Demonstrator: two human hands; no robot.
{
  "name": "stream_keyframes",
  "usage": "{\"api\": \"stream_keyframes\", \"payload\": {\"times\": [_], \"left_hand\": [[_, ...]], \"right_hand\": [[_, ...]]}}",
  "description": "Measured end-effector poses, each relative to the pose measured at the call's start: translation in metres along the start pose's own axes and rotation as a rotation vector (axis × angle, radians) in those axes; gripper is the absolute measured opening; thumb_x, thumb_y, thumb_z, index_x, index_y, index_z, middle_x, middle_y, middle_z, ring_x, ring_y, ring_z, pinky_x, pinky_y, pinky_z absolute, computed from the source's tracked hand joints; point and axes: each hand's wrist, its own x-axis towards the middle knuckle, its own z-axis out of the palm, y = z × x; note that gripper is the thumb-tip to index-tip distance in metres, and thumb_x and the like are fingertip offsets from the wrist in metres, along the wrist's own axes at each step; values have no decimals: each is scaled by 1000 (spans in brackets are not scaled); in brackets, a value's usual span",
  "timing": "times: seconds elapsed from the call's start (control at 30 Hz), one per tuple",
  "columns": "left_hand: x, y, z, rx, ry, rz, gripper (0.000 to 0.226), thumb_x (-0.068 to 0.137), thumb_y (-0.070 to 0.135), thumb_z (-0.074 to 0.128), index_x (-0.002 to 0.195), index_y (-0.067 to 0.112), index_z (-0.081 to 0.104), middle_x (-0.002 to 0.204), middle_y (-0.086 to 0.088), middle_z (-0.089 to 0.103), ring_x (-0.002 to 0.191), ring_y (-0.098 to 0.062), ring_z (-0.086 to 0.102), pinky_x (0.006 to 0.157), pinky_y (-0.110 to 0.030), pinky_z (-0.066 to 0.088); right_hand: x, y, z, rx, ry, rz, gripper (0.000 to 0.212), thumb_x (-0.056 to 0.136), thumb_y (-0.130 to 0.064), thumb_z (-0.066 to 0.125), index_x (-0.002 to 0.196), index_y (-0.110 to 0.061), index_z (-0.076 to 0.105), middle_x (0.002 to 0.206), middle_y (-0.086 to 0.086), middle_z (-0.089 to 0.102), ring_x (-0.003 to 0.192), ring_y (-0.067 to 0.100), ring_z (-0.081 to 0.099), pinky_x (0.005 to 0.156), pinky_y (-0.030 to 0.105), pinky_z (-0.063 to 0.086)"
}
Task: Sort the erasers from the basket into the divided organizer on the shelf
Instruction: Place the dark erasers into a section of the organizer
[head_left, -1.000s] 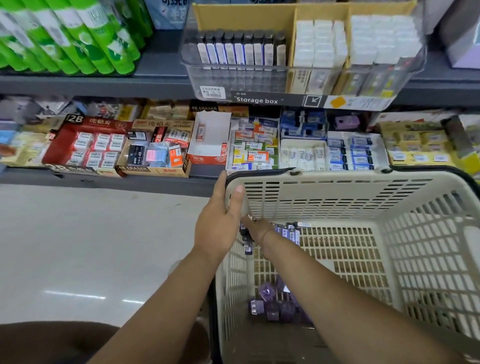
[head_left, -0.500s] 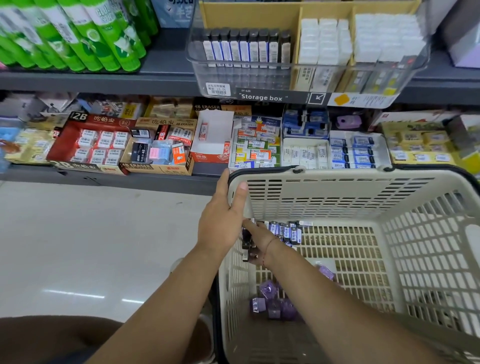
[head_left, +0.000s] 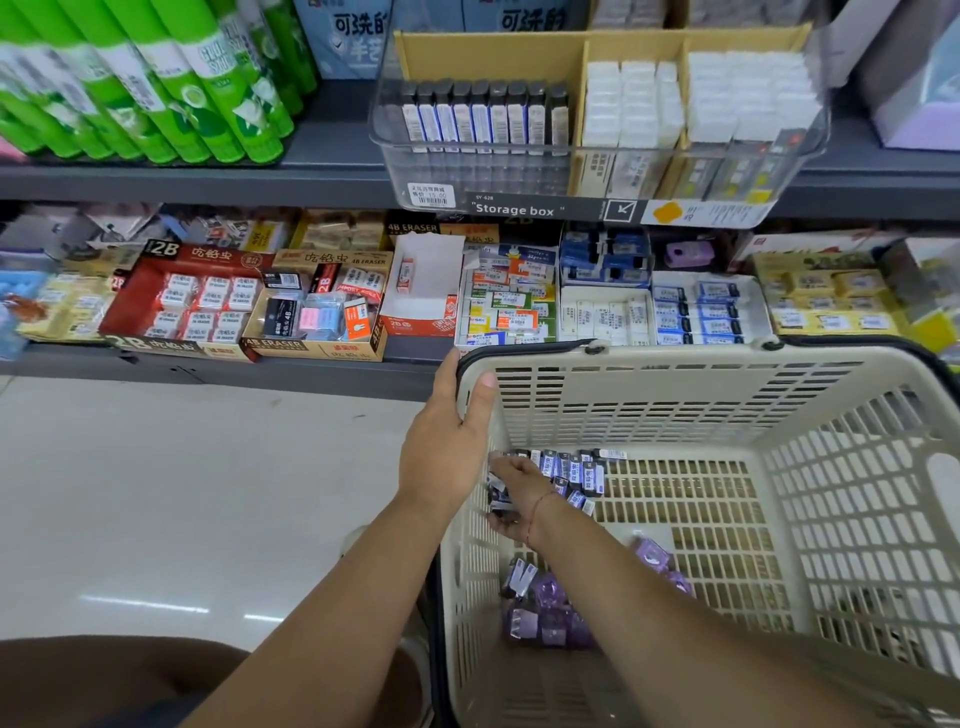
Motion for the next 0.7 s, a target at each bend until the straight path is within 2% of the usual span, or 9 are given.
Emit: {"api": "stream_keyframes", "payload": {"times": [0.1,0.27,0.4,0.5,0.57,0.6,0.67,0.7], "left_hand": [[0,1,0,4,8,2,59,96,58,30,150,41,14,148,7,41,135,-18,39,102,-29,32],[0,1,1,5,7,6,59,96,57,31,150,41,15,147,6,43,133,-18,41,98,-28,32],[0,-2,2,58,24,25,62,95,58,33,151,37,16,154,8,31,140,-15,31,107,-29,27],[-6,3,4,174,191,118,58,97,49,36,150,26,27,155,2,27,143,-16,22,117,-37,21],[-17,24,9,21,291,99,49,99,40,39,145,22,38,151,2,32,140,-15,26,116,-38,23],[-24,42,12,-131,282,30,44,100,38,41,141,23,43,147,3,37,137,-14,31,115,-37,26],[-41,85,13,-554,143,-229,37,98,42,45,129,23,56,132,2,54,125,-16,47,108,-38,36],[-47,107,10,-801,37,-362,36,96,45,48,116,20,63,117,-1,62,113,-18,56,101,-38,42]], "right_hand": [[3,1,2,24,57,-46,15,90,-28,64,95,-22,52,99,6,53,69,20,49,47,24,51],[-7,-5,-5,64,18,-72,15,87,-19,68,85,-18,53,81,6,58,56,18,49,37,19,45],[-30,-21,-15,228,-48,-12,18,92,-21,61,78,-18,49,69,7,54,41,14,47,32,15,37],[-65,-42,-20,384,-133,17,19,93,-25,58,78,-17,50,62,6,53,35,12,47,29,13,34],[-99,-63,-20,448,-159,-56,15,92,-24,59,81,-17,52,62,7,52,36,13,47,30,14,35],[-119,-75,-18,460,-147,-140,12,92,-23,59,84,-17,52,62,7,52,38,13,47,31,15,36],[-160,-98,-11,437,-71,-403,7,92,-21,60,88,-20,54,64,3,55,43,13,49,36,18,40],[-177,-107,-5,409,-13,-570,6,92,-20,60,89,-21,55,67,0,58,47,12,52,41,20,44]]}}
